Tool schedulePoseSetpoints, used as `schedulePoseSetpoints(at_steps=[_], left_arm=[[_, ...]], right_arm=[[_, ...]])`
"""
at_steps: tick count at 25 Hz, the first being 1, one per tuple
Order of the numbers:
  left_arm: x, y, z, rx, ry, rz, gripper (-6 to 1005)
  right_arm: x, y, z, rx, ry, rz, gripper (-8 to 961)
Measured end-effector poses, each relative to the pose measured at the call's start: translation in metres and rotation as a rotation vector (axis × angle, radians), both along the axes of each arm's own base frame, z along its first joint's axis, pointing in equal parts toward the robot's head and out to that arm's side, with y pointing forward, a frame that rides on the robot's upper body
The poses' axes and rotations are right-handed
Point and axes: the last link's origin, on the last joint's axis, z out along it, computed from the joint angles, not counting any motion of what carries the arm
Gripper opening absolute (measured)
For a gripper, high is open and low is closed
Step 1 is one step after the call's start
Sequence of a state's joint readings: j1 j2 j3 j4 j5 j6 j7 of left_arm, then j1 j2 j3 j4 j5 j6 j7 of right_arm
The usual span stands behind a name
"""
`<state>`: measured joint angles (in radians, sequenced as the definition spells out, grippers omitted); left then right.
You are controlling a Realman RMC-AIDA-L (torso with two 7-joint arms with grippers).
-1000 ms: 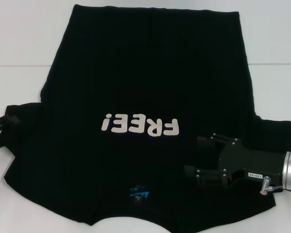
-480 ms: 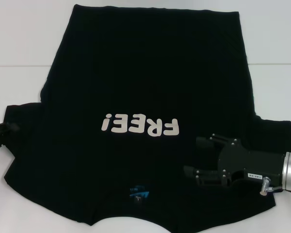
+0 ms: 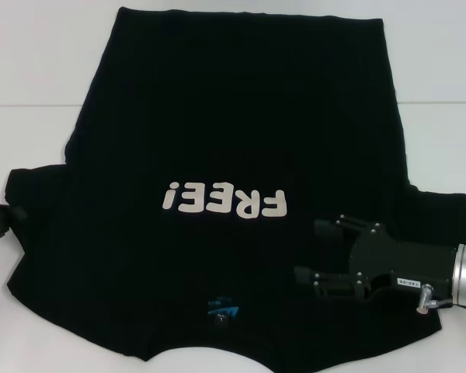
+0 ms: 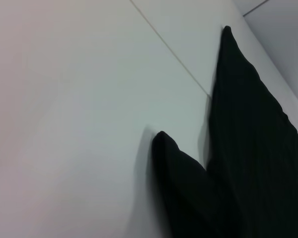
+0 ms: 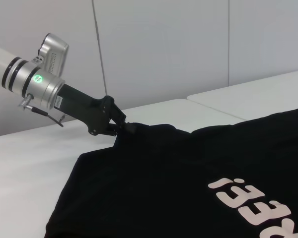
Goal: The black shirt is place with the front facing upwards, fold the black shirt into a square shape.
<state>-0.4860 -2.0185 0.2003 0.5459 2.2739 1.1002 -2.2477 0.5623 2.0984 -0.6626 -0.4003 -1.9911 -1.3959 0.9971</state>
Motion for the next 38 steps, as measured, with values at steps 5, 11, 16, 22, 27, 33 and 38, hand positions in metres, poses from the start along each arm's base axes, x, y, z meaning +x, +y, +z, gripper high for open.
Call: schedulePoseSetpoints(at_steps=[5, 11, 16, 22, 27, 33, 38], left_arm=[[0.001, 0.0, -0.001, 0.001, 0.002, -0.006, 91], [0.002, 0.005, 0.012, 0.055, 0.008, -0.02, 29], [0.006, 0.016, 0.033, 0.09, 0.048, -0.044, 29], [0.012, 0.027, 0.046, 0.107, 0.074, -0.068, 29], [0.019, 0.034, 0.048, 0.095, 0.071, -0.09, 29], [0.028, 0.04, 0.048, 0.092, 0.048, -0.112, 29], [0.04, 0.047, 0.04, 0.062, 0.001, -0.13, 28]], right_arm=[[0.0, -0.001, 0.0, -0.002, 0.002, 0.0, 919], [0.0, -0.001, 0.0, -0.001, 0.003, -0.001, 918], [-0.001, 0.0, 0.0, 0.0, 0.004, 0.002, 918], [-0.001, 0.001, 0.001, 0.003, 0.007, 0.002, 917], [-0.002, 0.002, 0.001, 0.008, 0.012, 0.001, 917], [-0.002, 0.002, 0.001, 0.01, 0.01, 0.0, 917], [-0.002, 0.002, 0.001, 0.011, 0.01, -0.001, 916]])
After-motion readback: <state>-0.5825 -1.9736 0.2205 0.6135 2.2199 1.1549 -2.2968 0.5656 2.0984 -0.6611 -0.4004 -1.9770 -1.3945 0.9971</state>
